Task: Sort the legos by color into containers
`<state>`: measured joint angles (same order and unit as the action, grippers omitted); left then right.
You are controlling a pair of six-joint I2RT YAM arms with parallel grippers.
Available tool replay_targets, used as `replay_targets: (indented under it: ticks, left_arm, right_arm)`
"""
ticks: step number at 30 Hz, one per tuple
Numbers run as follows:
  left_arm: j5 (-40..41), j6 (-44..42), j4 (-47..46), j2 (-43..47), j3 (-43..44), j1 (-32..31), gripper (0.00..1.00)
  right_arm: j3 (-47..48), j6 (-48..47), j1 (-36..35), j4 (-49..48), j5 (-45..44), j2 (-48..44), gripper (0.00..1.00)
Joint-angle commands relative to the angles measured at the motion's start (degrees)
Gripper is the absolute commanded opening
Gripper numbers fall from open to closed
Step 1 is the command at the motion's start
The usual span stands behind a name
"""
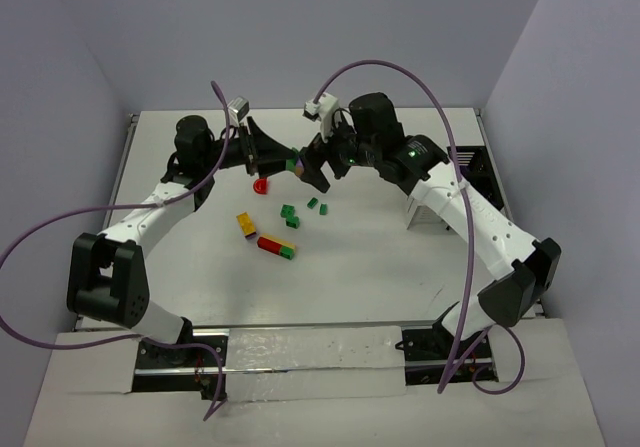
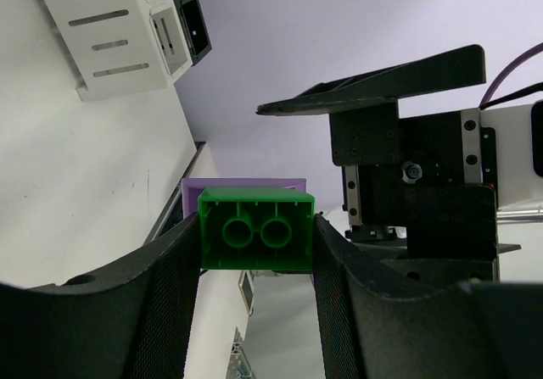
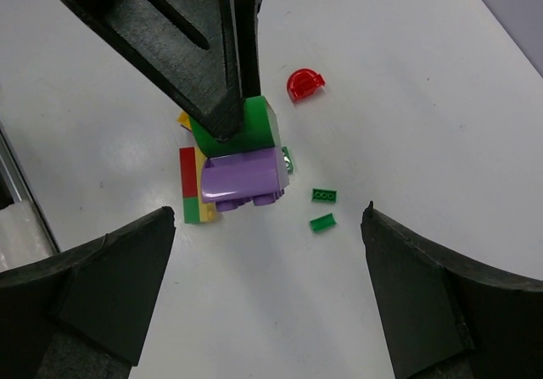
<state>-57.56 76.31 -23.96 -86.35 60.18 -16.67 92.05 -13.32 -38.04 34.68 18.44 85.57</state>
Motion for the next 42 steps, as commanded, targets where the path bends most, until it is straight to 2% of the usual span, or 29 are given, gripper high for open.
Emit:
replay_targets:
  ticks: [1,3,8,13,16,20,23,26,30,31,32,42]
  left_arm:
    - [-0.97,1.82,-3.71,2.32,-0.50,-0.47,0.00]
    - [-0.97,2.43,-4.51,2.23,-0.77,-0.47,0.00]
    - [-1.32,3.05,-5.39,1.89,-0.60,-0.64,0.00]
    - [-1.38,3.89,-6.39,1.76,-1.03,-0.65,0.00]
    - [-1.29,4.27,-6.64,1.78,-1.34,-0.65,0.00]
    - [-1.06,4.11,-6.71,1.71,-2.06,-0.74,0.00]
    - [-0.97,3.98,-6.75,1.49,-2.04,-0.96,0.00]
    - [-1.01,3.85,-6.64,1.53,-1.82,-1.18,0.00]
    - [-1.13,3.51,-6.45,1.62,-1.74,-1.18,0.00]
    - [-1.23,3.49,-6.29,1.70,-1.74,-1.18,0.00]
    - [-1.24,3.42,-6.35,1.71,-1.58,-1.02,0.00]
    - [-0.10,-2.99,-0.39,1.90,1.93,4.88,0.00]
  right_arm:
    - [3.48,-1.09,-0.63,0.04,-0.87,1.17,0.95]
    - [3.93,-1.09,-0.89,0.13,-0.69,1.61,0.92]
    - [4.19,-1.26,-0.98,-0.91,0.00,2.39,0.66]
    - [4.00,-1.60,-0.98,-0.91,1.46,2.55,0.50]
    - [3.75,-1.68,-0.98,-0.65,1.98,2.34,0.49]
    - [3.96,-1.15,-0.98,-1.07,2.66,2.20,0.64]
    - [5.24,-1.14,-1.03,-0.05,2.61,3.37,0.62]
    - [4.92,-1.15,-0.98,-0.55,2.76,3.42,0.50]
    - [5.13,-1.52,-0.98,0.01,3.02,3.71,0.26]
    - [5.16,-1.69,-0.98,0.43,2.77,3.80,0.11]
    - [5.08,-1.86,-0.98,0.64,2.67,3.73,0.02]
    - [-2.73,-5.30,0.30,2.88,-1.42,-2.72,0.00]
